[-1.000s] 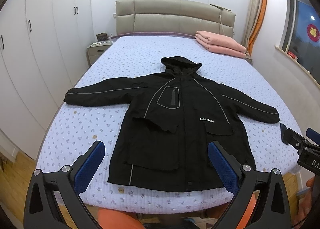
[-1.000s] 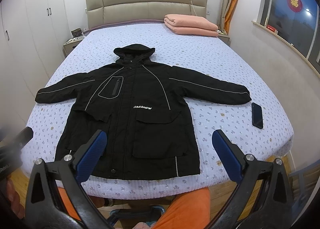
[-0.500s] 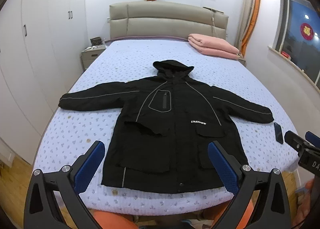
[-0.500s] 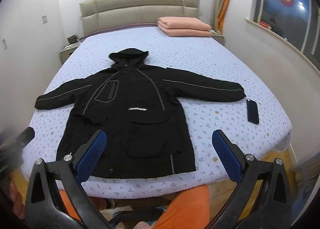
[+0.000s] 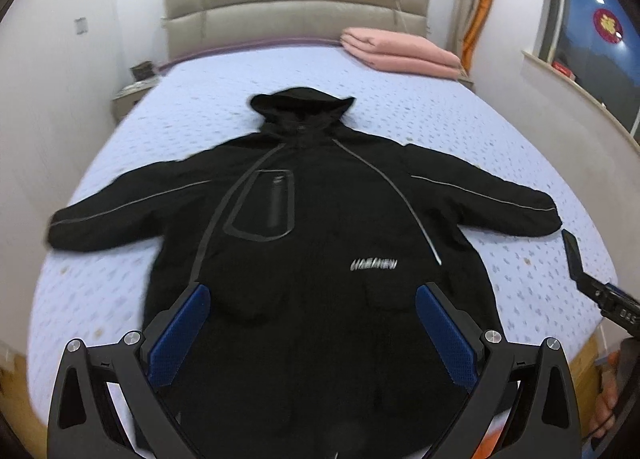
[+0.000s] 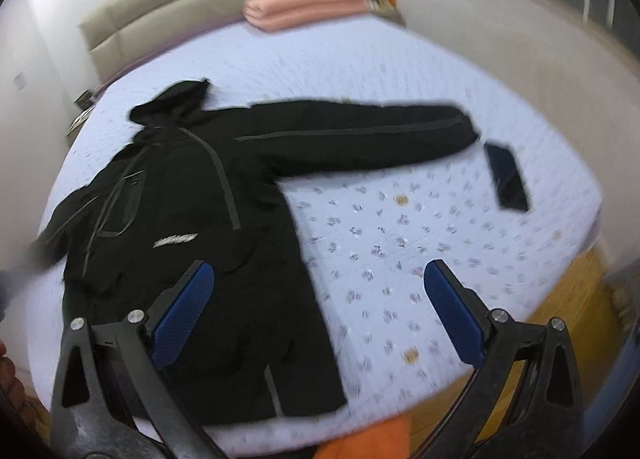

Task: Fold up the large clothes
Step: 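Grasp the black jacket sleeve cuff with the right gripper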

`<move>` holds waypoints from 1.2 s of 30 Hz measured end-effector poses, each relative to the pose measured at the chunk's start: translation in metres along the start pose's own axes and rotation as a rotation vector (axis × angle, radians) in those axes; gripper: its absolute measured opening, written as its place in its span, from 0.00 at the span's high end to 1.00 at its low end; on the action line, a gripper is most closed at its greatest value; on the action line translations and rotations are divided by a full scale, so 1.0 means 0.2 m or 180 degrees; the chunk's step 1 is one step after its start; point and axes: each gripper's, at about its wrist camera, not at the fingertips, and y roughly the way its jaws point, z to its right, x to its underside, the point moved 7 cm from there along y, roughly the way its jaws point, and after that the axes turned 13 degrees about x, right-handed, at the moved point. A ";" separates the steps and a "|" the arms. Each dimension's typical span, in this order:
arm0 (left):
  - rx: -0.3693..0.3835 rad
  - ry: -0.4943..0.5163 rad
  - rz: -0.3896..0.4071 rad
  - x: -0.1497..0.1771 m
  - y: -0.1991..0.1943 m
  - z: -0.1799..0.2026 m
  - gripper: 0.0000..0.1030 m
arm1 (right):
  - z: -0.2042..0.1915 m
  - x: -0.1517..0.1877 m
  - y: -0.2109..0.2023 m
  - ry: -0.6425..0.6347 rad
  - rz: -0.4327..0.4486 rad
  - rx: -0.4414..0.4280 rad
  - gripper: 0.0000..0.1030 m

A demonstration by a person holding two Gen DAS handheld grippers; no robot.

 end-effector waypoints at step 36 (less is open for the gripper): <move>0.0310 0.0567 -0.0927 -0.57 1.49 0.61 0.01 | 1.02 -0.79 1.62 0.1863 -0.0806 0.0054 0.74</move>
